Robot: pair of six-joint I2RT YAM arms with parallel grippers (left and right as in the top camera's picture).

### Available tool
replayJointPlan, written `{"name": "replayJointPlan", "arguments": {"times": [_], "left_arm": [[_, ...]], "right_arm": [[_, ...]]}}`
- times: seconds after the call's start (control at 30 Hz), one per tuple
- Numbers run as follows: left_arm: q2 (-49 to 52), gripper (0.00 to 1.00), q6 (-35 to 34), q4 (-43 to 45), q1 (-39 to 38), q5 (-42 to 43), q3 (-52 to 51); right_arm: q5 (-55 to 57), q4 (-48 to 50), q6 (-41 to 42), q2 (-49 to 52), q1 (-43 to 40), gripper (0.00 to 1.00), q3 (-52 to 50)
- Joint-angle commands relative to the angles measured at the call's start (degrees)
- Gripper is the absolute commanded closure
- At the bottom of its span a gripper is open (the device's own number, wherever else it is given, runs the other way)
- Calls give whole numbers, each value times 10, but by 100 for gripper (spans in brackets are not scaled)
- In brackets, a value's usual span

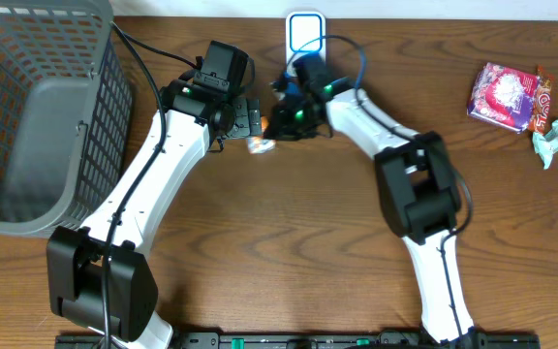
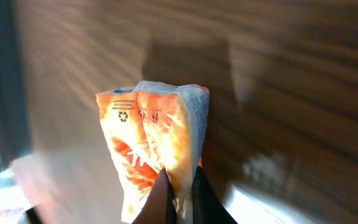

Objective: Scan the item barcode
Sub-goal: 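Lift the orange box and hold it at the scanner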

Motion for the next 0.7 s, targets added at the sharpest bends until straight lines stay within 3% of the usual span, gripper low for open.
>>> {"name": "replayJointPlan", "arguments": {"times": [0.0,0.2,0.37,0.67], "left_arm": [[4,2,-3,-2,2,-7,9],[4,2,-3,-2,2,-7,9],[4,2,-3,-2,2,-7,9],[4,2,-3,-1,2,-7,9]], "right_arm": [[96,-34,-51,-67,-37,99,-3],[344,-88,-101,-159,-43,99,-3],[561,-53,-129,-186,-35,99,-3],[573,130,-217,-132,-28,99,-3]]}}
